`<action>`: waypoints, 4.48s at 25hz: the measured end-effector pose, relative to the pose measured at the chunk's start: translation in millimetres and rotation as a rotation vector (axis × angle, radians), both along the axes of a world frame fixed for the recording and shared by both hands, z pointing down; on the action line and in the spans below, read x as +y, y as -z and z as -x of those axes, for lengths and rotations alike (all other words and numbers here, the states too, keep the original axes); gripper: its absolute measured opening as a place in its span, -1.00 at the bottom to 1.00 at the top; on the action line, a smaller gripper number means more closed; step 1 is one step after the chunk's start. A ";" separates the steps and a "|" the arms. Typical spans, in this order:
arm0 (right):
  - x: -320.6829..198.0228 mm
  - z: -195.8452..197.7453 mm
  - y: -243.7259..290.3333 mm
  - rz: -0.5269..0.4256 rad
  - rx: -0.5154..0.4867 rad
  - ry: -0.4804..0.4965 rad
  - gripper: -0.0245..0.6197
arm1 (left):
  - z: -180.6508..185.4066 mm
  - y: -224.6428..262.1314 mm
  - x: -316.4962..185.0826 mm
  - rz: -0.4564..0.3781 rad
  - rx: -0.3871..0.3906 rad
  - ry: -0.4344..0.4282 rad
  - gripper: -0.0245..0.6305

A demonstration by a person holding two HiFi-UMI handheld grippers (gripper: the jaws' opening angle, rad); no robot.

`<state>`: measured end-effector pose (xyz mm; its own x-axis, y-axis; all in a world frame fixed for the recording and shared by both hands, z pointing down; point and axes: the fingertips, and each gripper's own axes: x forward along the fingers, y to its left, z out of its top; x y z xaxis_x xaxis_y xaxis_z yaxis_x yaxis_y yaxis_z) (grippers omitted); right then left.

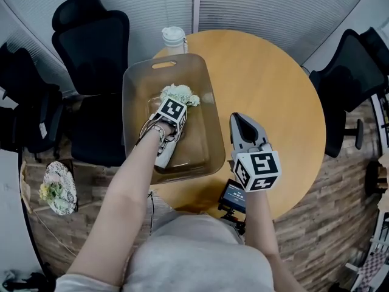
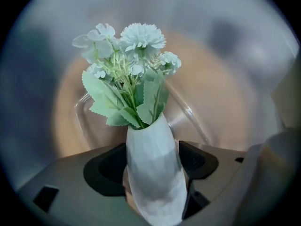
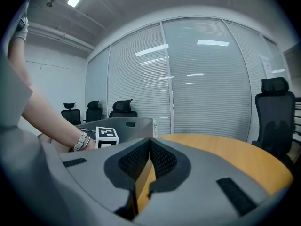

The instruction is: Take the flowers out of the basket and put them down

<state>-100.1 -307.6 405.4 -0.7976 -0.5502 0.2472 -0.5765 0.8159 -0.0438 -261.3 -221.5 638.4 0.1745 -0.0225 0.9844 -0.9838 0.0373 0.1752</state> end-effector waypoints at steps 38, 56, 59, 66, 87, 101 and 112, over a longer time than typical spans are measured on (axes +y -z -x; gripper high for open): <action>17.8 -15.8 30.4 -0.056 -0.043 -0.013 -0.85 | -22.3 46.7 -9.4 -0.201 0.019 0.016 0.16; 48.5 -12.7 56.2 -0.100 -0.069 0.017 -0.85 | -16.5 112.6 -18.8 -0.421 -0.029 0.015 0.16; 52.9 -13.1 60.4 -0.110 -0.071 0.019 -0.85 | -15.9 122.7 -20.7 -0.458 -0.034 0.024 0.16; 60.7 -14.3 67.1 -0.132 -0.073 0.026 -0.85 | -18.4 148.8 -29.5 -0.551 -0.047 0.016 0.16; 79.1 -27.9 85.9 -0.154 -0.082 0.001 -0.85 | -31.3 224.6 -30.3 -0.793 -0.095 0.011 0.16; 93.9 -46.0 92.0 -0.122 -0.112 -0.023 -0.85 | -66.8 294.5 -31.2 -0.996 -0.141 -0.085 0.16; 96.2 -54.6 100.3 -0.140 -0.118 -0.050 -0.85 | -95.2 339.0 -32.0 -1.120 -0.068 -0.090 0.16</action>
<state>-45.5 -211.5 305.1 -0.7871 -0.6126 0.0717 -0.6143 0.7891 -0.0015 -166.1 -253.4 299.3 0.1668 -0.8898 0.4248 -0.9838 -0.1788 0.0117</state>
